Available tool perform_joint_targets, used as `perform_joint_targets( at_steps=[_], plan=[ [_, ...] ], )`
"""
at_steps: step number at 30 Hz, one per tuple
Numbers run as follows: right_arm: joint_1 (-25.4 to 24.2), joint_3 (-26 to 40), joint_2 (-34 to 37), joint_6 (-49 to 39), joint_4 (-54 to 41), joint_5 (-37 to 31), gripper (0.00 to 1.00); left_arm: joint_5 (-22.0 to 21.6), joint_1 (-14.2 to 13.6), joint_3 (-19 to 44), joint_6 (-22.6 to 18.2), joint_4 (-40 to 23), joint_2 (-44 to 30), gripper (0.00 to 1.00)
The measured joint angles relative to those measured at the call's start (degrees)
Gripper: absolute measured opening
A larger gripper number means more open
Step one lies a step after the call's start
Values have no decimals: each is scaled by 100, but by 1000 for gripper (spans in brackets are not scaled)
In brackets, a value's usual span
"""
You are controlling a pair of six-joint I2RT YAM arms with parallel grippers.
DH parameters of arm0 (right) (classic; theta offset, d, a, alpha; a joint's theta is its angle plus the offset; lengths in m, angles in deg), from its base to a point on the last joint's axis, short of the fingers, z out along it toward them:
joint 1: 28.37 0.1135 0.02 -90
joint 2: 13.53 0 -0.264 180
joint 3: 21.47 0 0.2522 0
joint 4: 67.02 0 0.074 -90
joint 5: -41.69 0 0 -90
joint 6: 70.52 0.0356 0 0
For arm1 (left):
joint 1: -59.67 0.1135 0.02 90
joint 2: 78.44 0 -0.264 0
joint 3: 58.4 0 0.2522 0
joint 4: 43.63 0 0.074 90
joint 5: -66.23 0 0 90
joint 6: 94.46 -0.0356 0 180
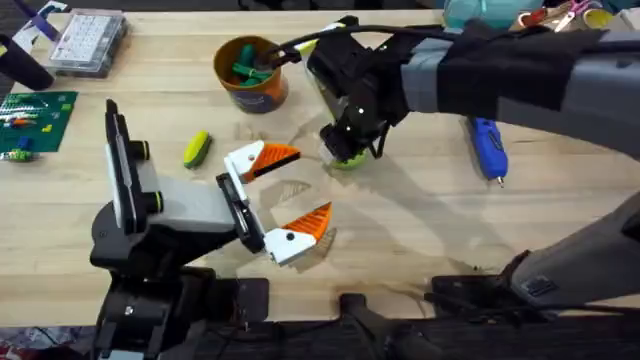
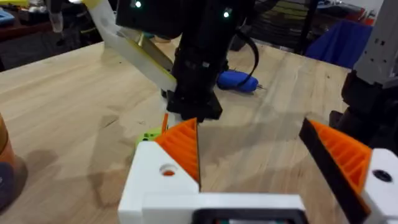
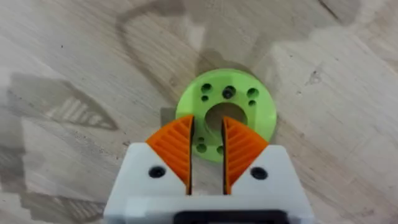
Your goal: Pick up the gripper from the table and insert it into the empty holder that is missing its gripper. Then pick up a screw, insert it into the mounting hole, and use the screwdriver to tighten it. Finally, clean up the table by picking up the vegetable and placing it into the bucket.
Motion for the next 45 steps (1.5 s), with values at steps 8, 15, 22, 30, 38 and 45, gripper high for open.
perform_joint_targets(
  at_steps=[8,15,22,30,38,45],
  plan=[
    [0,0,-12,0,-90,0,260,0,0,0,0,0,2,985],
    [0,-4,-385,-2,-347,2,260,0,0,0,0,0,1,985],
    [0,-4,-1264,-73,-706,2,260,0,0,0,0,0,1,985],
    [0,-4,-2241,-142,-1218,3,77,-2,0,0,0,0,2,985],
    [-2,-4,-3093,-133,-1939,4,338,-3,0,0,0,0,2,985],
    [0,-4,-3900,-200,-2735,4,995,-5,0,0,0,0,0,985]
  ],
)
